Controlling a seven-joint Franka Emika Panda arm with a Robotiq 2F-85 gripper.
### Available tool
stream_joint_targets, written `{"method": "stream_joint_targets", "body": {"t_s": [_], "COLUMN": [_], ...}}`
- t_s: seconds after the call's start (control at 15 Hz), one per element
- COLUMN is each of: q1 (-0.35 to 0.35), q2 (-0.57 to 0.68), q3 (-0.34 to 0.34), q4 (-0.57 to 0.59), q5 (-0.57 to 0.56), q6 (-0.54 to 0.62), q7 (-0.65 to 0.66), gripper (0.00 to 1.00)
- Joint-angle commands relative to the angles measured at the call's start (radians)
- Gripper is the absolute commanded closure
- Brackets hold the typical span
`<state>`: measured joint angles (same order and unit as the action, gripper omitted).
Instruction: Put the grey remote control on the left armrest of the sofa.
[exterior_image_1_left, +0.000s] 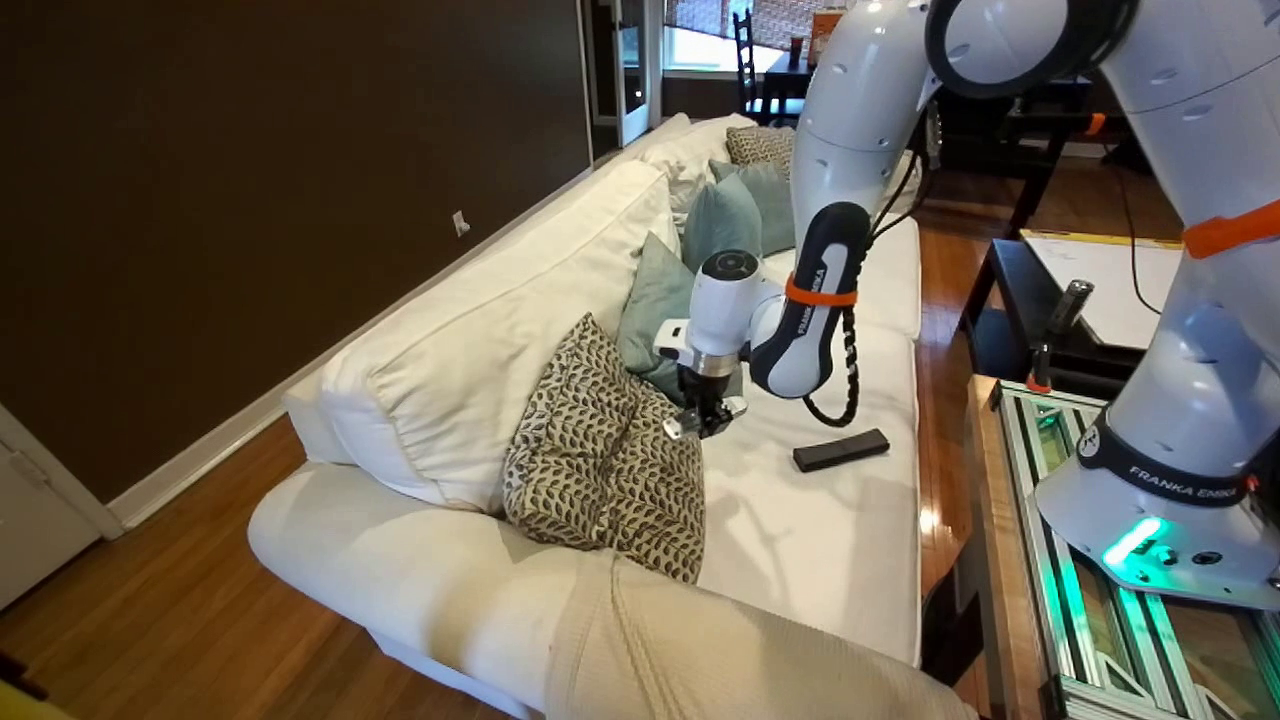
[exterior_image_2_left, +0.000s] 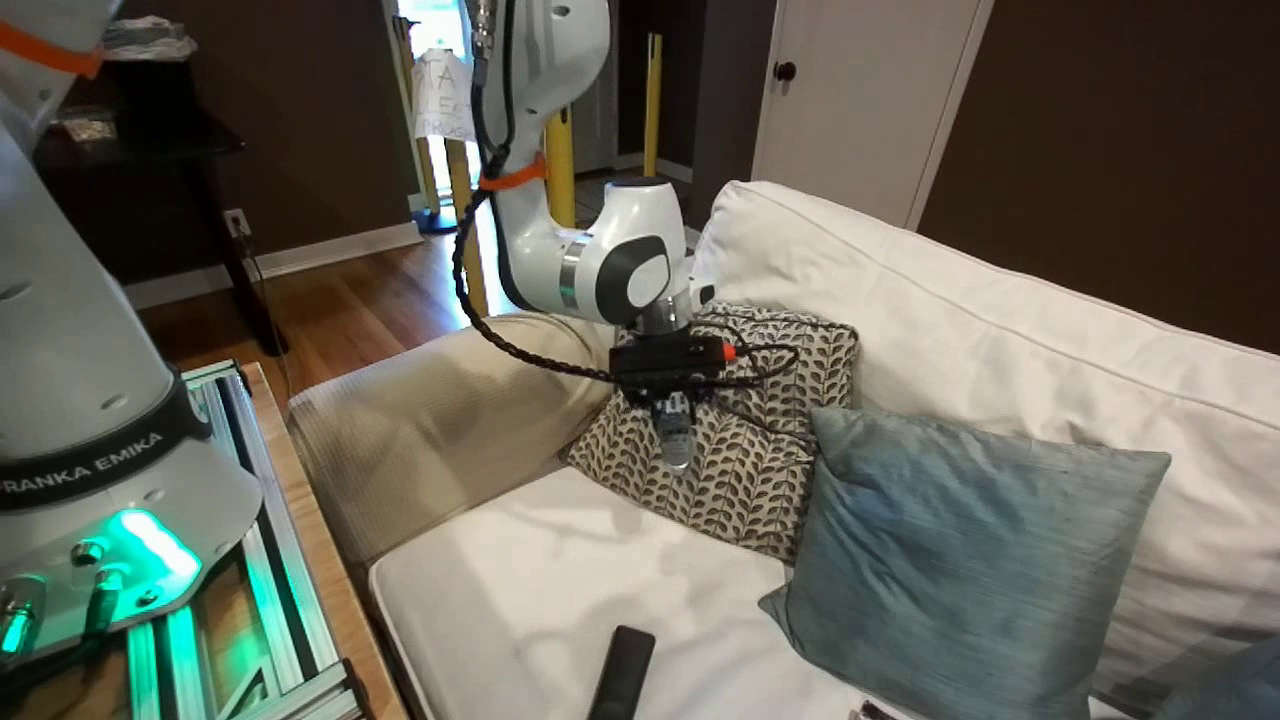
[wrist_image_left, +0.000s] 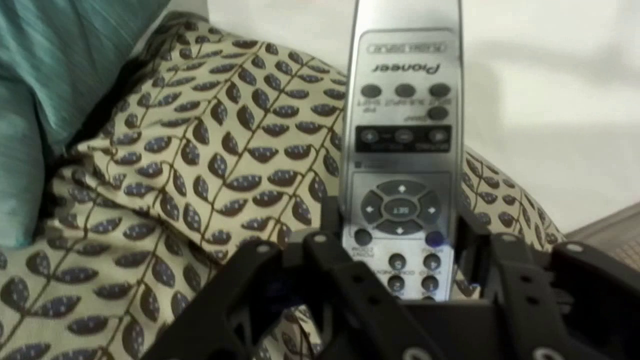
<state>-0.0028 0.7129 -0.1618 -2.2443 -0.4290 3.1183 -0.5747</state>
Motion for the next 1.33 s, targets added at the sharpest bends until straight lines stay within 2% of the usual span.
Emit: {"method": "stream_joint_targets", "body": {"t_s": [0.0,0.4,1.0,1.13,1.2,1.27], "q1": [0.074,0.142,0.345,0.373,0.341,0.351], "q2": [-0.064,-0.080,-0.091,-0.095,-0.072,-0.072], "q3": [-0.007,0.062,0.048,0.058,0.067,0.068], "q4": [-0.050,-0.043,-0.036,-0.035,-0.020,-0.019], "q5": [-0.063,-0.105,-0.097,-0.092,-0.086,-0.084], "q6": [0.018,0.002,-0.006,-0.022,0.000,0.000], "q7": [0.017,0.009,0.022,0.020,0.005,0.006], "gripper": [0.71,0.71,0.71,0.71,0.71,0.46]}}
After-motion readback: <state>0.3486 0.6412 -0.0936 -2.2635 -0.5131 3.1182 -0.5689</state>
